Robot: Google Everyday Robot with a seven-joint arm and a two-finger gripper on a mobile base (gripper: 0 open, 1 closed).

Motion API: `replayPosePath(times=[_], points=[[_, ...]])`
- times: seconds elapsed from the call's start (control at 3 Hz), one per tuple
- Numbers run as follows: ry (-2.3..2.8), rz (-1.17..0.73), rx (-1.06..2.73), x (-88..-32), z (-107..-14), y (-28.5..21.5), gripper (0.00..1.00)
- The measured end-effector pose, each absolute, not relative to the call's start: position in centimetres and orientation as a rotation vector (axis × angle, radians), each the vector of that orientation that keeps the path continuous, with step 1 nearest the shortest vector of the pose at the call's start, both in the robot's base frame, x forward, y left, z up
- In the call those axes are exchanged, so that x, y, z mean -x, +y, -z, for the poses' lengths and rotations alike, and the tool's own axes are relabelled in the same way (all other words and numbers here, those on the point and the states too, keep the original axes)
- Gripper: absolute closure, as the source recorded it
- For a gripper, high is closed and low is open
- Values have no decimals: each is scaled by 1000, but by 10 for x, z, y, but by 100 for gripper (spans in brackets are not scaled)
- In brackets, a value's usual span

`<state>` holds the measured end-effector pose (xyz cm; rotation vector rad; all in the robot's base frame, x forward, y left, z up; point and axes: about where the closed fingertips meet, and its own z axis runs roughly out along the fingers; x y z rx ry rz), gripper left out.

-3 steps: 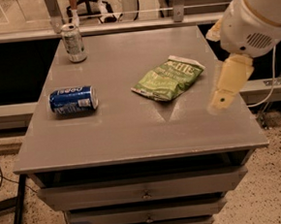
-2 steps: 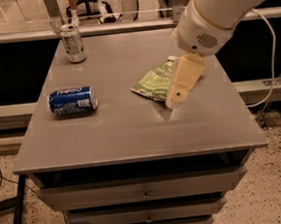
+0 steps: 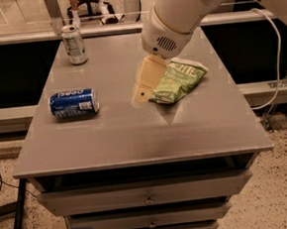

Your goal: Place pepsi can upright

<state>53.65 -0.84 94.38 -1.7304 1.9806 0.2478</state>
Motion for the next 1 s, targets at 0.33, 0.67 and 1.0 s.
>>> replayPosePath(times=[0.33, 0.67, 1.0], points=[[1990, -253, 1698, -538, -947, -8, 0], [1963, -287, 1674, -561, -944, 35, 0], [1941, -330, 1690, -587, -933, 91, 0]])
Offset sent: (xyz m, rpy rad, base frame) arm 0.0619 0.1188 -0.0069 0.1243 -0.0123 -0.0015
